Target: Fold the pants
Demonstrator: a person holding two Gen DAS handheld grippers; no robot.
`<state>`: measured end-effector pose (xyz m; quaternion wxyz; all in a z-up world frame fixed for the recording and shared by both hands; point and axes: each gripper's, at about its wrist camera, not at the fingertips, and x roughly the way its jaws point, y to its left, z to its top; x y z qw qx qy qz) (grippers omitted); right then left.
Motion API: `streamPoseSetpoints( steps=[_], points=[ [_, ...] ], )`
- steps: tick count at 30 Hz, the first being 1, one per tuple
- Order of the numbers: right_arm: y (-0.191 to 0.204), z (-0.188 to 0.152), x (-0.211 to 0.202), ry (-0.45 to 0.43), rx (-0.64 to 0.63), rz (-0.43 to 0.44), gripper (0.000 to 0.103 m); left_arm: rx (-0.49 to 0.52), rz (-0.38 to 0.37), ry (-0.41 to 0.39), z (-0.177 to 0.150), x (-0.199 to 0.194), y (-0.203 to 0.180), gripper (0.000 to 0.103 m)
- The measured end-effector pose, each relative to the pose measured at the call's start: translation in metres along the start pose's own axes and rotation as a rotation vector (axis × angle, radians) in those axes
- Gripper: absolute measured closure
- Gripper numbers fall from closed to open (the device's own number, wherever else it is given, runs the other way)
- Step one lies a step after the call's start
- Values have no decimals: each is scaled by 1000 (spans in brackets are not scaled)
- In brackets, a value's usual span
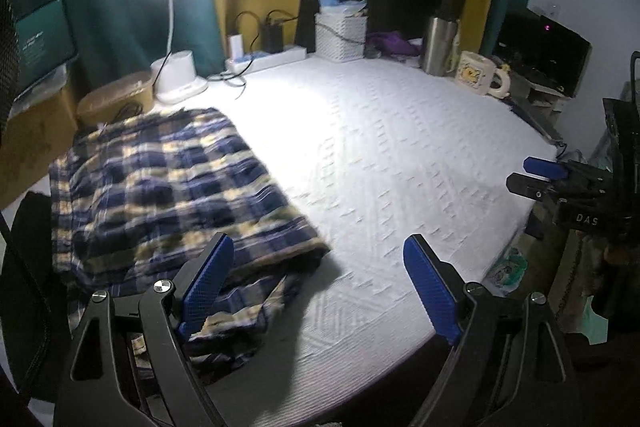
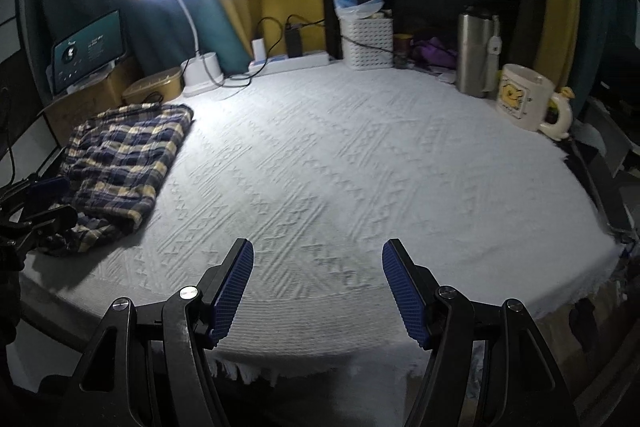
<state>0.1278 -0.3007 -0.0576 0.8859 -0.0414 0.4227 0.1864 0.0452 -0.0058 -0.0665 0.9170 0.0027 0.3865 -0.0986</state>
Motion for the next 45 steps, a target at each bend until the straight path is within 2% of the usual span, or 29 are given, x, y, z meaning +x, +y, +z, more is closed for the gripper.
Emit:
streamPoseSetpoints(
  steps=[14, 27, 35, 45],
  points=[
    [-14, 15, -57, -112, 10, -23, 34, 55, -12, -67, 23, -25, -27, 16],
    [-7, 22, -89, -175, -14, -46, 34, 80, -5, -138, 33, -52, -32, 16],
    [-2, 26, -103, -200, -33, -57, 33, 57, 1, -192, 36, -71, -31, 16],
    [6, 32, -117, -229, -54, -66, 33, 88, 12, -238, 37, -91, -40, 16]
  ],
)
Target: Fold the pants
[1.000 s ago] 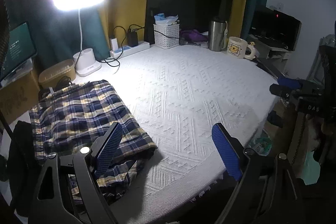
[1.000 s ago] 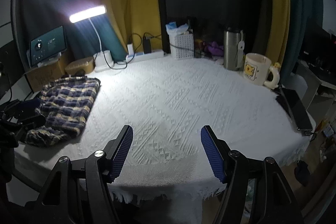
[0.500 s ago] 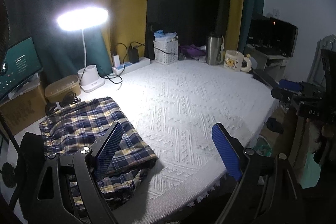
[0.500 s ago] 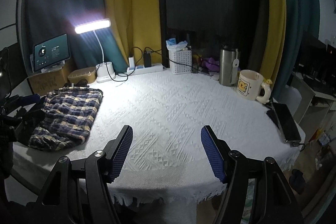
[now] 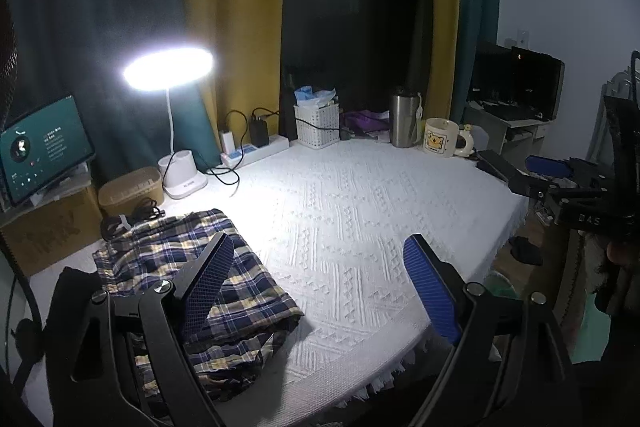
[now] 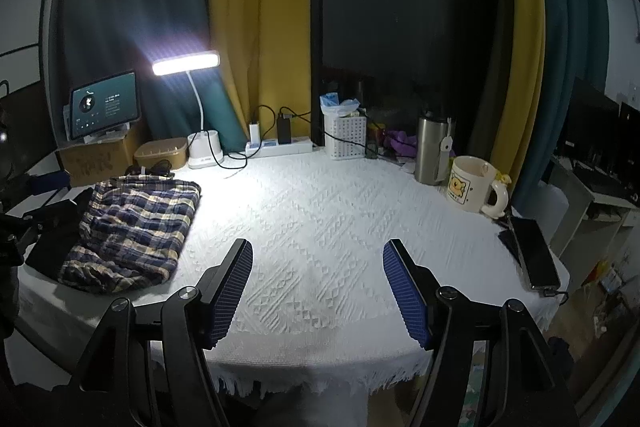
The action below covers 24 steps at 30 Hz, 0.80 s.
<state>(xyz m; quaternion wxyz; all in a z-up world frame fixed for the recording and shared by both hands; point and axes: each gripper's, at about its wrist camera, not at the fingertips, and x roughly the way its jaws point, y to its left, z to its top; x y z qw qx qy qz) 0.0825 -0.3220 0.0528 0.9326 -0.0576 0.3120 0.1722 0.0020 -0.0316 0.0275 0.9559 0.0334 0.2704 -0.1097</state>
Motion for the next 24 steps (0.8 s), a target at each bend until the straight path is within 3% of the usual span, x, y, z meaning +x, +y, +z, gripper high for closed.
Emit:
streamPoseSetpoints(
  steps=[24],
  points=[
    [26, 32, -33, -87, -66, 1, 32, 17, 19, -137, 15, -38, -1, 16]
  ],
)
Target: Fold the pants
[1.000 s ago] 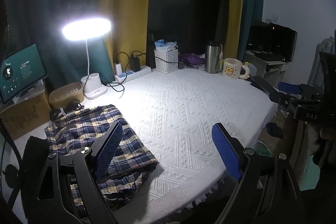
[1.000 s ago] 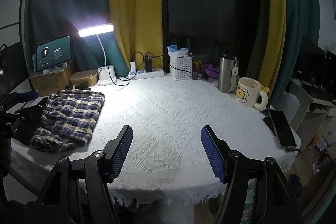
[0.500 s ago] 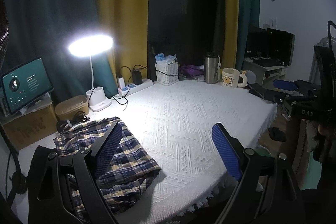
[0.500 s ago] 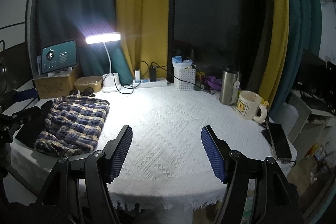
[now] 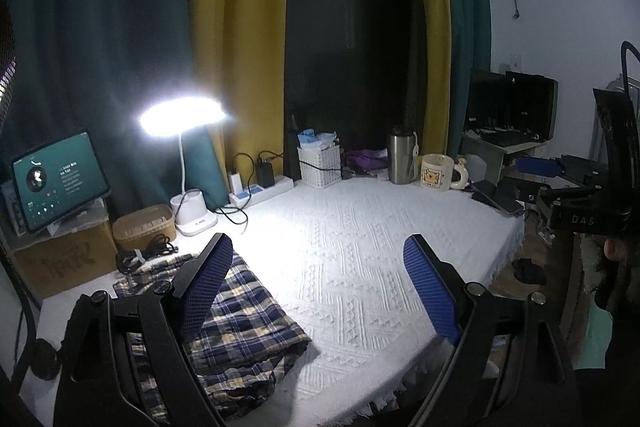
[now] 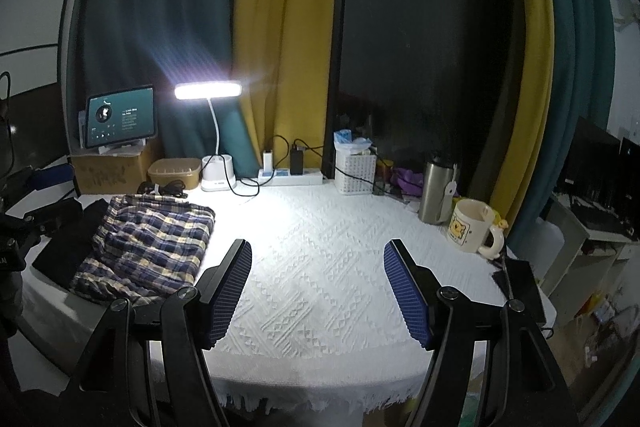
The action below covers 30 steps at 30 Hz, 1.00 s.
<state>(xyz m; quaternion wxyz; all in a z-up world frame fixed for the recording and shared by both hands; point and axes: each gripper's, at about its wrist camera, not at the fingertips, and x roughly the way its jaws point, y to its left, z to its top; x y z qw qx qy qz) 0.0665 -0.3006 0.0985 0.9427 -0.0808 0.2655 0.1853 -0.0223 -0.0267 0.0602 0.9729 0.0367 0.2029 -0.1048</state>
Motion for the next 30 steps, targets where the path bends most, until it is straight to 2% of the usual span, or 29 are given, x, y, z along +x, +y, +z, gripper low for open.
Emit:
streamPoseSetpoints(
  steps=[15, 30],
  points=[
    [0, 18, -17, -55, -3, -16, 31, 40, 26, -72, 15, -17, -1, 16],
    [8, 40, -36, -121, -25, -24, 30, 37, 51, -151, 31, -38, 4, 16]
  ],
)
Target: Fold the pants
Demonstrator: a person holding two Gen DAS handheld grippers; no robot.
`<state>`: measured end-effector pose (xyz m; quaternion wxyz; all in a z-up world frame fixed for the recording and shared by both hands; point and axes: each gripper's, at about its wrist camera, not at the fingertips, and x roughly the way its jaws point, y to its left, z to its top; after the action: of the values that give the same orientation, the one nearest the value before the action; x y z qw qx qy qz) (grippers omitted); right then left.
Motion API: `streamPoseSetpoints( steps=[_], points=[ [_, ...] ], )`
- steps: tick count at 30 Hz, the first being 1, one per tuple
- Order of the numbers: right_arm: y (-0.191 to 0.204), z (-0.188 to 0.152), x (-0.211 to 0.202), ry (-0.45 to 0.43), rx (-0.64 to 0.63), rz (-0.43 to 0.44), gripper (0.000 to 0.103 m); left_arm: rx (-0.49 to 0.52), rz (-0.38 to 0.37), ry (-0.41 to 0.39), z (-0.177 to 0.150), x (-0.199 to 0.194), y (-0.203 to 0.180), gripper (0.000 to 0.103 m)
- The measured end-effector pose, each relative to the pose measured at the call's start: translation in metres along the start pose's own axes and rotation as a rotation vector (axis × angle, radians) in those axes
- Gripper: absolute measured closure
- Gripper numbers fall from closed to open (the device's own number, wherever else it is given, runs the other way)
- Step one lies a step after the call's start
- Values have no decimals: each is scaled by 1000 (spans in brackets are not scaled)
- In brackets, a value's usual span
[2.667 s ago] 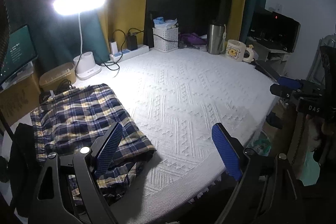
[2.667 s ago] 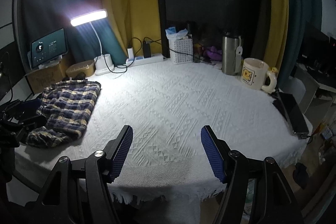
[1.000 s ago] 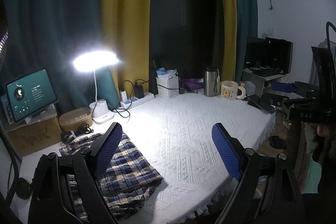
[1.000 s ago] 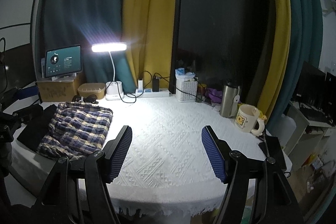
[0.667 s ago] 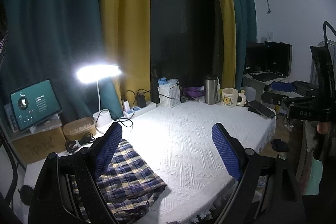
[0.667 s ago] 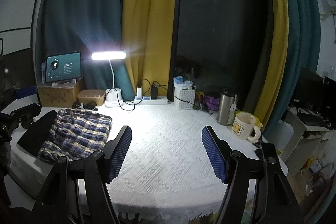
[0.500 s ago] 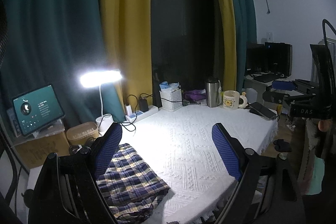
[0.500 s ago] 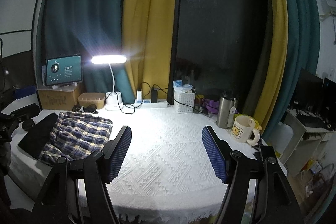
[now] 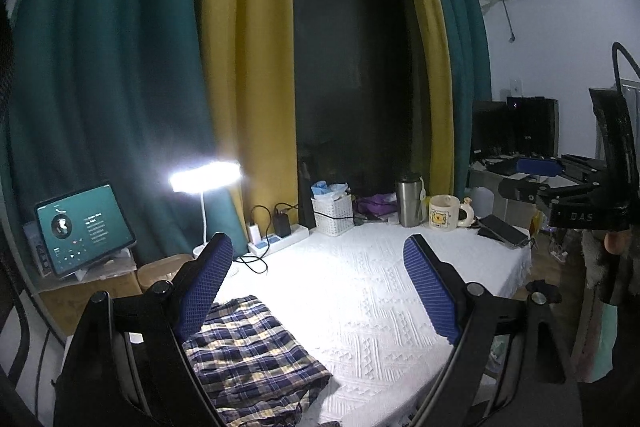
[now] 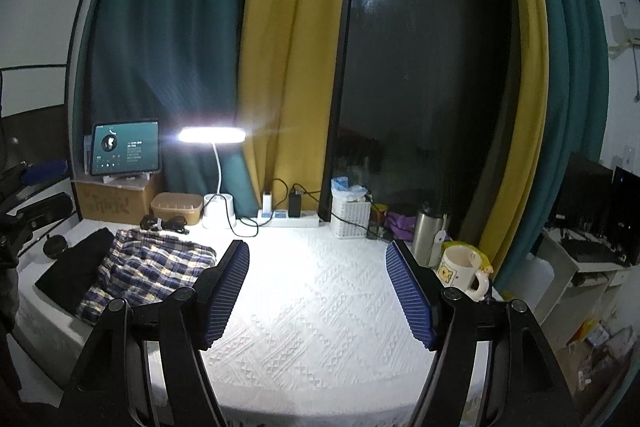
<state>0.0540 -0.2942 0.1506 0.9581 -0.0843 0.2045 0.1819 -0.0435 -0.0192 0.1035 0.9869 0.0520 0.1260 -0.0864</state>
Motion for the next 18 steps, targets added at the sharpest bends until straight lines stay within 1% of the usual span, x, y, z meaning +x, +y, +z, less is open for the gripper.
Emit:
streamPoseSetpoints(
  steps=[1, 2, 3, 4, 5, 9, 10, 11, 13, 16, 18],
  points=[
    [-1, 2, -2, -9, 8, 0, 26, -2, 3, -4, 1, -1, 1, 16],
    [-2, 3, -4, -16, 16, 2, 20, -4, 8, -6, 1, -1, 2, 16],
    [-2, 4, -5, -23, 22, 4, 17, -7, 17, -8, 1, -2, 2, 16],
    [-3, 6, -7, -29, 26, 4, 11, -13, 23, -12, 2, -3, 3, 16],
    [-3, 8, -10, -37, 29, 3, 8, -19, 28, -14, 3, -5, 4, 16],
    [-3, 15, -16, -60, 33, -1, 8, -65, 55, -25, 9, -8, 9, 15],
    [-3, 16, -17, -64, 33, -5, 8, -78, 58, -29, 11, -9, 11, 11],
    [-4, 18, -17, -69, 34, -7, 8, -86, 60, -32, 13, -10, 12, 1],
    [-6, 21, -19, -77, 39, -11, 7, -91, 74, -49, 16, -12, 13, 0],
    [-9, 25, -21, -94, 55, -13, 0, -81, 86, -69, 18, -15, 13, 0],
    [-11, 28, -22, -101, 64, -21, 0, -72, 98, -73, 21, -15, 13, 0]
  ],
)
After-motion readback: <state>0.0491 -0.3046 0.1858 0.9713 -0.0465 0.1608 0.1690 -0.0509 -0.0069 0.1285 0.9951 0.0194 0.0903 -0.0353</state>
